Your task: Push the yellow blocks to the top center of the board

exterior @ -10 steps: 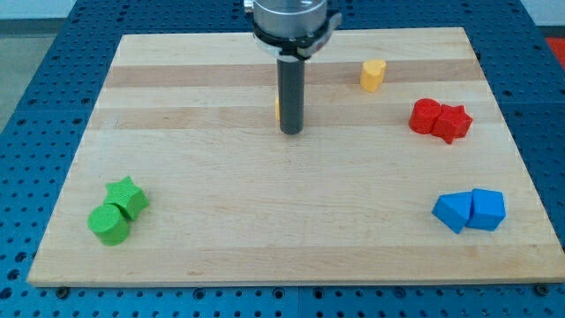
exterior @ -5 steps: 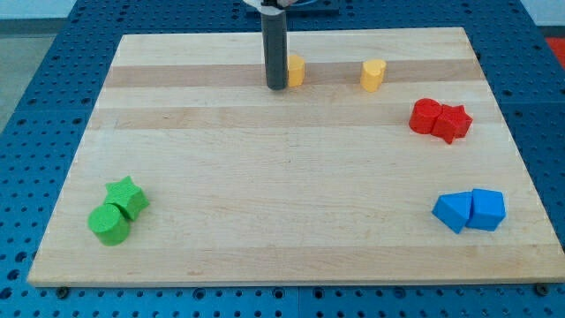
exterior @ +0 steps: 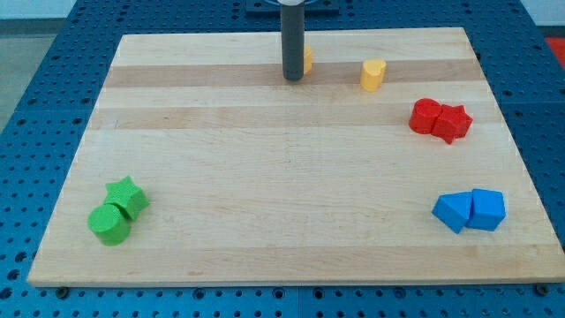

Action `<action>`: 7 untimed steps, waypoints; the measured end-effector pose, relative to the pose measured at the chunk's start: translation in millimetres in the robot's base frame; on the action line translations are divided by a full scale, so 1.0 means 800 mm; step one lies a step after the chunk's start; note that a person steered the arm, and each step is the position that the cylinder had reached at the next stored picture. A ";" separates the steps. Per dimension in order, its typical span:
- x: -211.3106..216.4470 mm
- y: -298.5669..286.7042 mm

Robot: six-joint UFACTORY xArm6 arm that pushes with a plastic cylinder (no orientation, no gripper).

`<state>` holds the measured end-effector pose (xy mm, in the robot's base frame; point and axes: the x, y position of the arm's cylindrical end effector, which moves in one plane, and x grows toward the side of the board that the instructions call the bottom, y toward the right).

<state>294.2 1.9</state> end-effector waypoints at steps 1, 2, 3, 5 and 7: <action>-0.005 0.005; -0.005 0.038; -0.008 0.067; -0.033 0.065; -0.050 0.019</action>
<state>253.9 17.0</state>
